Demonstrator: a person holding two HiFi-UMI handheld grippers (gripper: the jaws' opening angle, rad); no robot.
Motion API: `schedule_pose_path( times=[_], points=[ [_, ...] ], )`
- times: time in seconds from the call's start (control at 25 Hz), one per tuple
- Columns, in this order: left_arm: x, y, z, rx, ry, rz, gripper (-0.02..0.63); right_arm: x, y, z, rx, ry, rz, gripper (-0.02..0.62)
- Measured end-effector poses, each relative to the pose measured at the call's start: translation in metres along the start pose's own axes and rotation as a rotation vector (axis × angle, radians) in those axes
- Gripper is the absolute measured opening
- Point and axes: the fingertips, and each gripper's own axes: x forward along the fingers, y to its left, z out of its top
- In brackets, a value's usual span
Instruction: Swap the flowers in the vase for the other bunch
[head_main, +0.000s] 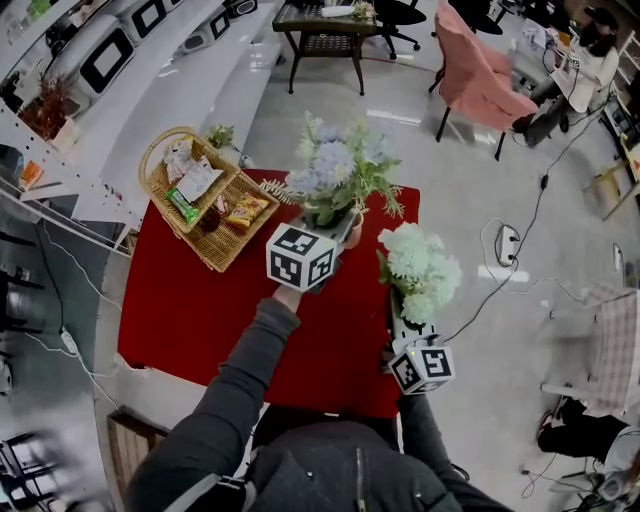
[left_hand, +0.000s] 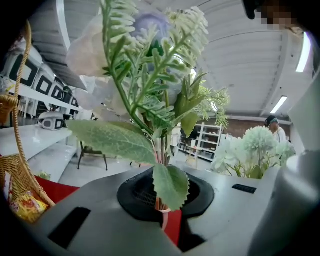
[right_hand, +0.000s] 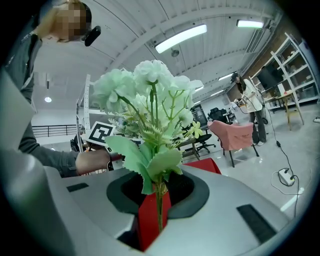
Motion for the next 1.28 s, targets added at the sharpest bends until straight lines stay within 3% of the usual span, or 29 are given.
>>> schedule_pose_path(
  times=[0.92, 1.12, 1.28],
  points=[
    [0.008, -0.001, -0.02, 0.121, 0.045, 0.067, 0.069, -0.002, -0.005, 0.0, 0.016, 0.0, -0.006, 0.077],
    [0.007, 0.0, -0.021, 0.171, 0.058, 0.102, 0.092, -0.001, -0.004, -0.001, 0.015, -0.002, -0.001, 0.077],
    [0.005, 0.002, -0.022, 0.162, 0.061, 0.118, 0.137, -0.002, -0.003, 0.0, 0.015, -0.004, 0.001, 0.077]
  ],
)
